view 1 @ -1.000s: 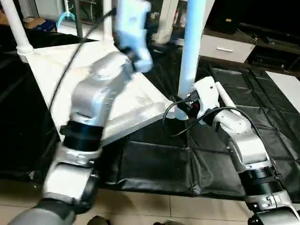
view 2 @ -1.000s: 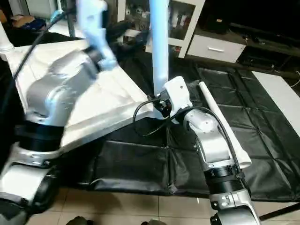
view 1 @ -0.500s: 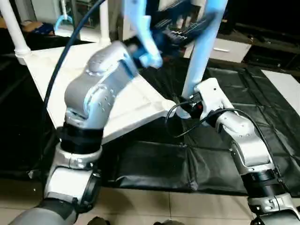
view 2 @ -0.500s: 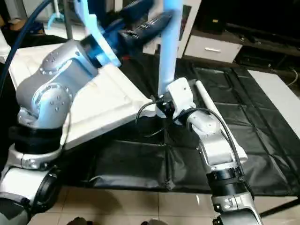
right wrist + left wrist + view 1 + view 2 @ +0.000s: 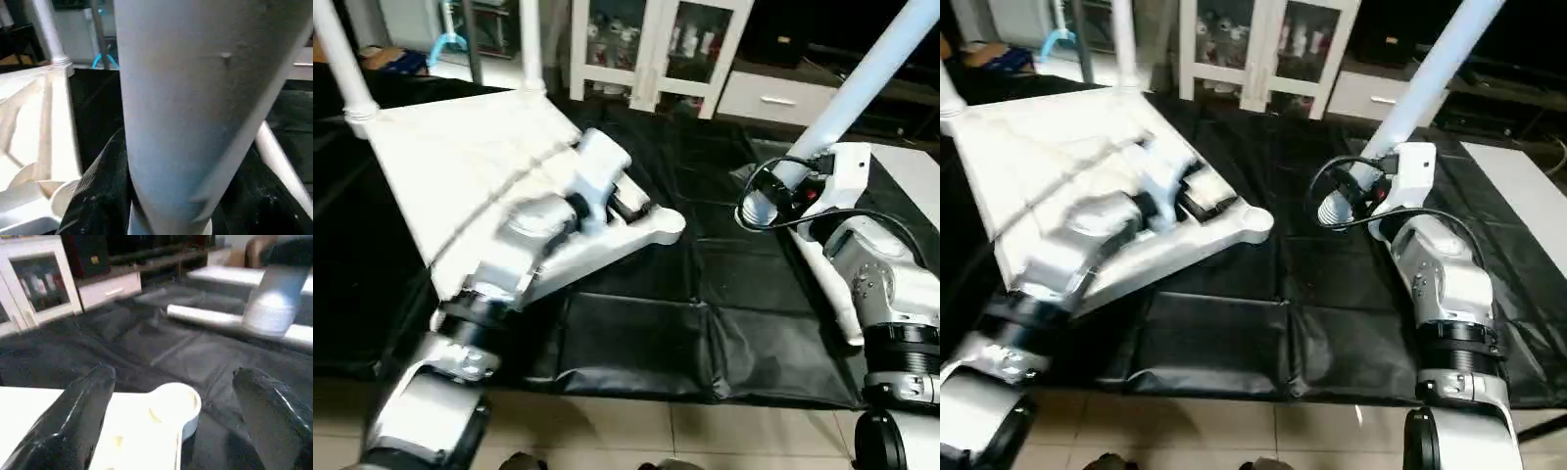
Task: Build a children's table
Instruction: Pick table leg
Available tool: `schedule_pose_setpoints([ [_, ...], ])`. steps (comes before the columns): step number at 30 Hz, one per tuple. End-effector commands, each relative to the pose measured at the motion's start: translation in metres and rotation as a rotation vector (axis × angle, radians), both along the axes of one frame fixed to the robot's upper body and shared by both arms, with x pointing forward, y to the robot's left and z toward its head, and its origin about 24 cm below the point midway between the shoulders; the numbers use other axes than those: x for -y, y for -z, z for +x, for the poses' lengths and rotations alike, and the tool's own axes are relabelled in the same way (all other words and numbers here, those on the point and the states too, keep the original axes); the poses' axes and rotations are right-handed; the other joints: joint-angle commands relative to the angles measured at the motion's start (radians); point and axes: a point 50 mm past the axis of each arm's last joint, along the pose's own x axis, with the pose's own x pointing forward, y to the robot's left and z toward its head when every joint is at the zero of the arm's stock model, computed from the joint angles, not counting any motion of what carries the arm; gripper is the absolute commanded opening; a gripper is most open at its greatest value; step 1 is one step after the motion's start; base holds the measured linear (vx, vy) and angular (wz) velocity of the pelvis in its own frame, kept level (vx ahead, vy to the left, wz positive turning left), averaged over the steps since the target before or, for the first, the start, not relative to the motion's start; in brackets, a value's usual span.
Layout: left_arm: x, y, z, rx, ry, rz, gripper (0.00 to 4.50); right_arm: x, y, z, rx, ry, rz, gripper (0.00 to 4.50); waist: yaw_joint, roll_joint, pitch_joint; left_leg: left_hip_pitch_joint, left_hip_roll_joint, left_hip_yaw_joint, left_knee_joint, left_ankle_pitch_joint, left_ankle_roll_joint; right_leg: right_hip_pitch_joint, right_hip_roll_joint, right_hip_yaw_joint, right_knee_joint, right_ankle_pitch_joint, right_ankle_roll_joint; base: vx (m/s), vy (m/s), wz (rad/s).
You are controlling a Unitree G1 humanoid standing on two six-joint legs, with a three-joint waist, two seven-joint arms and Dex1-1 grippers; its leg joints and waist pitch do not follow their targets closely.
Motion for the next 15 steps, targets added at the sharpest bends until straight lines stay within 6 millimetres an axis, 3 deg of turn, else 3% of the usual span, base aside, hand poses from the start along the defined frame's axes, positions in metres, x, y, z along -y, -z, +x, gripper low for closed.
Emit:
schedule_pose_setpoints([
  [1, 0.006, 0.011, 0.002, -0.015, 0.026, 0.078, 4.25, 0.007, -0.011, -0.003, 0.02, 0.015, 0.011, 1.86, -0.002, 0.02, -0.089, 0.023, 0.008, -0.009, -0.074, -0.212, -0.033, 0.06, -0.038, 0.026, -0.075, -0.244, -0.139, 0.0, 0.0, 0.0],
  [4, 0.005, 0.02, 0.003, -0.065, 0.017, 0.089, 4.25, 0.003, -0.009, -0.006, 0.012, -0.005, 0.016, 1.86, -0.004, 0.022, -0.09, 0.027, 0.009, -0.009, -0.074, -0.202, -0.022, 0.059, -0.038, 0.027, -0.076, -0.236, -0.147, 0.0, 0.0, 0.0],
  [7, 0.001, 0.03, 0.001, -0.11, 0.051, 0.145, 4.25, -0.004, -0.007, -0.012, 0.005, -0.03, 0.021, 1.86, -0.004, 0.032, -0.089, 0.033, 0.014, -0.01, -0.079, -0.218, -0.013, 0.057, -0.038, 0.025, -0.077, -0.225, -0.175, 0.0, 0.0, 0.0],
  [12, -0.009, 0.043, 0.0, -0.176, 0.05, 0.216, 4.25, -0.009, -0.004, -0.016, -0.01, -0.05, 0.015, 1.86, -0.002, 0.038, -0.086, 0.037, 0.014, -0.009, -0.081, -0.245, -0.021, 0.054, -0.039, 0.025, -0.082, -0.257, -0.175, 0.0, 0.0, 0.0],
  [13, -0.011, 0.045, 0.0, -0.186, 0.048, 0.228, 3.96, -0.009, -0.004, -0.017, -0.012, -0.052, 0.016, 1.86, -0.001, 0.038, -0.087, 0.037, 0.014, -0.009, -0.08, -0.248, -0.024, 0.054, -0.04, 0.025, -0.083, -0.267, -0.175, 0.0, 0.0, 0.0],
  [15, -0.015, 0.048, 0.002, -0.201, 0.029, 0.228, 3.89, -0.011, -0.004, -0.019, -0.015, -0.054, 0.019, 1.86, 0.001, 0.039, -0.086, 0.037, 0.013, -0.008, -0.08, -0.25, -0.021, 0.053, -0.04, 0.026, -0.085, -0.273, -0.175, 0.0, 0.0, 0.0],
])
